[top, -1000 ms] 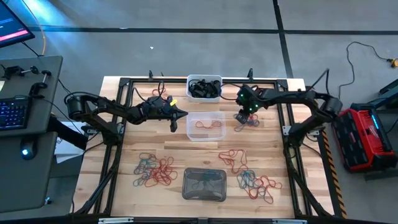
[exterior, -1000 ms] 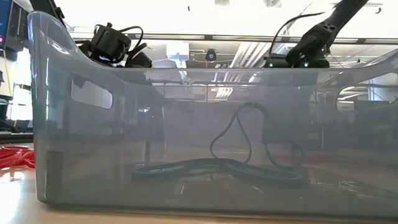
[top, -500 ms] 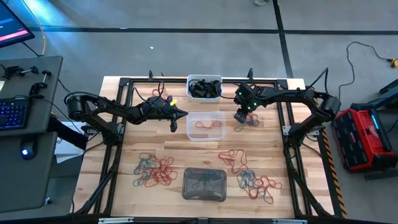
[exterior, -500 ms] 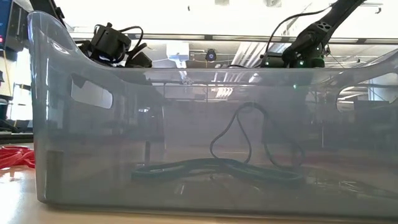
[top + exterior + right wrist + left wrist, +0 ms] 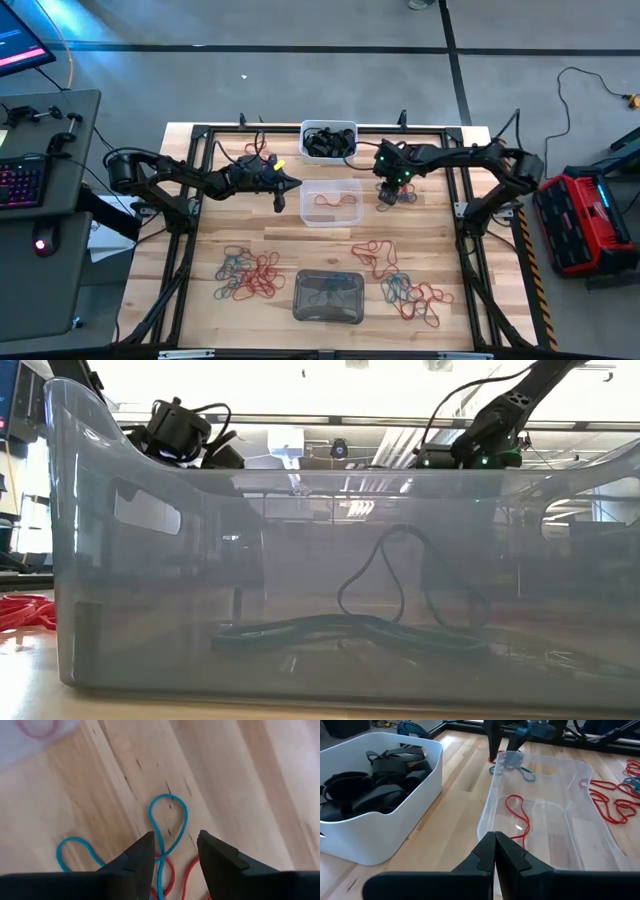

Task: Sort rubber bands into baskets
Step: Put the blue rubber band into the black bin

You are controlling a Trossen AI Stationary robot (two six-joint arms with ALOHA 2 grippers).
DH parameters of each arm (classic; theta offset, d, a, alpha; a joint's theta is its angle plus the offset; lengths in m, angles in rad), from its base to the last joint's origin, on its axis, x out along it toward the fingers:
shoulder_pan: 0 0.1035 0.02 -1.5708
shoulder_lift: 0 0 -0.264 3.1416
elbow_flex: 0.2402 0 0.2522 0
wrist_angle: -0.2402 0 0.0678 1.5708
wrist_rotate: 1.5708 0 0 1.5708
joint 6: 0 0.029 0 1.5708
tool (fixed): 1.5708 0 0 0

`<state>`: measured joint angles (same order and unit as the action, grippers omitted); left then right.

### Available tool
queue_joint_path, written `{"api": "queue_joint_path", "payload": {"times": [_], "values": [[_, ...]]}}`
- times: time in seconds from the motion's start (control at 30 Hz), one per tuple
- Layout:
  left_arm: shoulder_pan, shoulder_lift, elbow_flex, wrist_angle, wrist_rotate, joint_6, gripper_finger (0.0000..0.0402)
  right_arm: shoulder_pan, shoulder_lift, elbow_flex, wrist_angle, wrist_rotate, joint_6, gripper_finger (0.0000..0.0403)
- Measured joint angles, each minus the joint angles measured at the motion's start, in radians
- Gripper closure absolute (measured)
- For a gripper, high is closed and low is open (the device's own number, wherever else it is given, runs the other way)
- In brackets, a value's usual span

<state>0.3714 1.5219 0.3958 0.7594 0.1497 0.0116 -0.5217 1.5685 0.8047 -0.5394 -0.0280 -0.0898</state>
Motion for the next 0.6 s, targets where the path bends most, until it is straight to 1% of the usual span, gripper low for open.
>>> {"api": "queue_joint_path", "payload": {"times": [0.23, 0.3, 0.4, 0.5, 0.53, 0.6], "values": [[0.0, 0.0, 0.0, -0.008, 0.0, 0.0, 0.0401, 0.0, 0.073, 0.004, 0.0, -0.004, -0.005, 0.0271], [0.0, 0.0, 0.0, -0.008, 0.0, 0.0, 0.0402, 0.001, 0.074, 0.004, 0.0, -0.005, -0.005, 0.028], [0.0, 0.0, 0.0, -0.008, 0.0, 0.0, 0.0401, 0.001, 0.067, 0.002, -0.001, -0.01, -0.013, 0.0317], [0.0, 0.0, 0.0, -0.008, 0.0, 0.003, 0.0402, 0.009, 0.052, 0.0, 0.001, -0.038, -0.04, 0.0377], [0.0, 0.0, 0.0, -0.008, 0.0, 0.006, 0.0401, 0.013, 0.045, -0.001, 0.001, -0.055, -0.049, 0.0389], [0.0, 0.0, 0.0, -0.009, -0.001, 0.008, 0.0402, 0.024, 0.03, -0.004, 0.005, -0.087, -0.052, 0.0392]]}}
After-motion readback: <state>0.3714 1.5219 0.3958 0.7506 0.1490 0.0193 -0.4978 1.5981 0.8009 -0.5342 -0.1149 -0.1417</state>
